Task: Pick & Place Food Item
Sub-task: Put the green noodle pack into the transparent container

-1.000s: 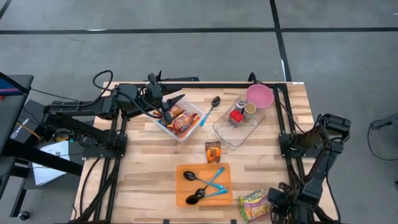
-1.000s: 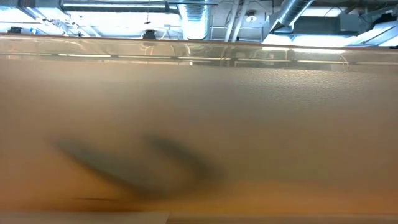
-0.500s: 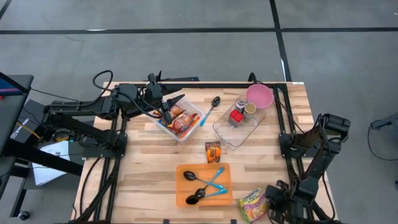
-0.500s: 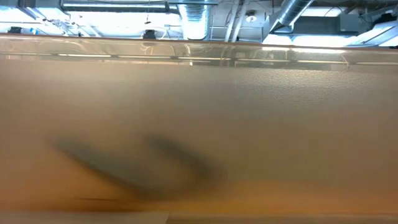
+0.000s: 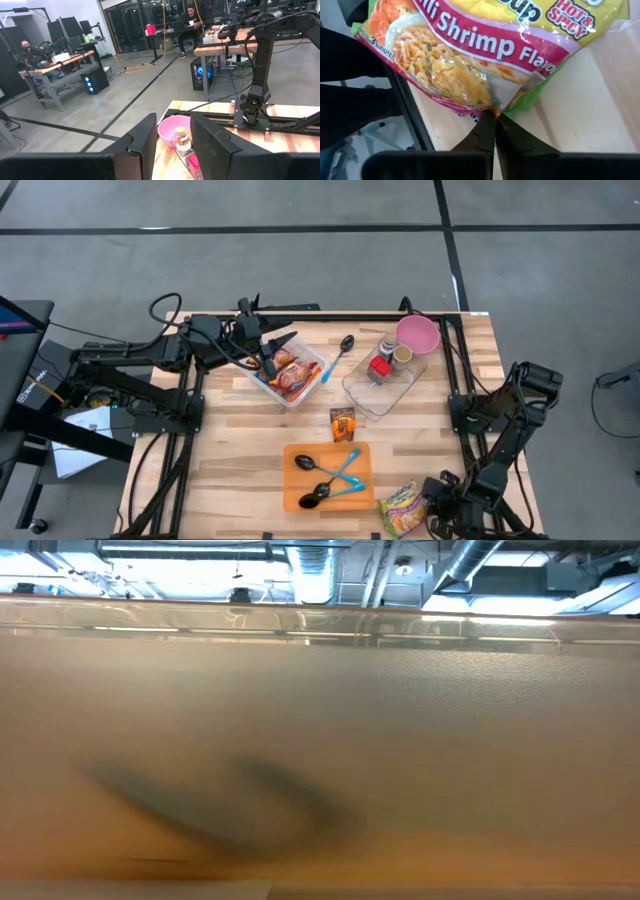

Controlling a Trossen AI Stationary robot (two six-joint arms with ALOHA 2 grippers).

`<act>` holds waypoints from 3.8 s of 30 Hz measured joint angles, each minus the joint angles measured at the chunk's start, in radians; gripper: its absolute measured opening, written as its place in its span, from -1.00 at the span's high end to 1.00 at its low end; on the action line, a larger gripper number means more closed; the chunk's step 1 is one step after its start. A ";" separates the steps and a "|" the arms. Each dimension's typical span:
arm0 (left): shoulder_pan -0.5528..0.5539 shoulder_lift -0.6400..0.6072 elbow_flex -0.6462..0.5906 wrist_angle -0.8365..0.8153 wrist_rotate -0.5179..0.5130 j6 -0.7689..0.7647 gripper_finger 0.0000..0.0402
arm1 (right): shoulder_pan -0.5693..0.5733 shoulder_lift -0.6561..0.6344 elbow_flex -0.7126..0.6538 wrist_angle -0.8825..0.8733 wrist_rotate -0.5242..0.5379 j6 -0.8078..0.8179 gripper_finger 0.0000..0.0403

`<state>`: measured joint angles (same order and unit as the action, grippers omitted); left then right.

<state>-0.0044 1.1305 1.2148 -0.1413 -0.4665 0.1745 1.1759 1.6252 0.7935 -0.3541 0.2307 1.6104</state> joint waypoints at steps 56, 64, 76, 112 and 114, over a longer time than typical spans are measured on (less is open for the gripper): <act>0.003 0.399 0.013 0.415 0.773 -0.191 0.25 | -0.831 -0.271 0.900 -0.910 -0.224 -1.235 1.00; -0.016 0.399 0.013 0.356 0.780 -0.174 0.18 | -0.945 -0.134 1.101 -0.910 -0.229 -1.387 1.00; -0.019 0.399 0.013 0.291 0.728 -0.144 0.14 | -0.962 0.060 1.412 -1.002 -0.237 -1.454 1.00; -0.004 0.362 0.014 0.177 0.752 -0.099 1.00 | -0.951 0.121 1.486 -1.041 -0.190 -1.434 1.00; 0.010 0.345 0.014 0.160 0.752 -0.095 1.00 | -0.946 0.121 1.486 -1.041 -0.175 -1.435 1.00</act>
<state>0.0055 1.4759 1.2289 0.0183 0.2852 0.0791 0.2295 1.7461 2.2799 -1.3949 0.0555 0.1756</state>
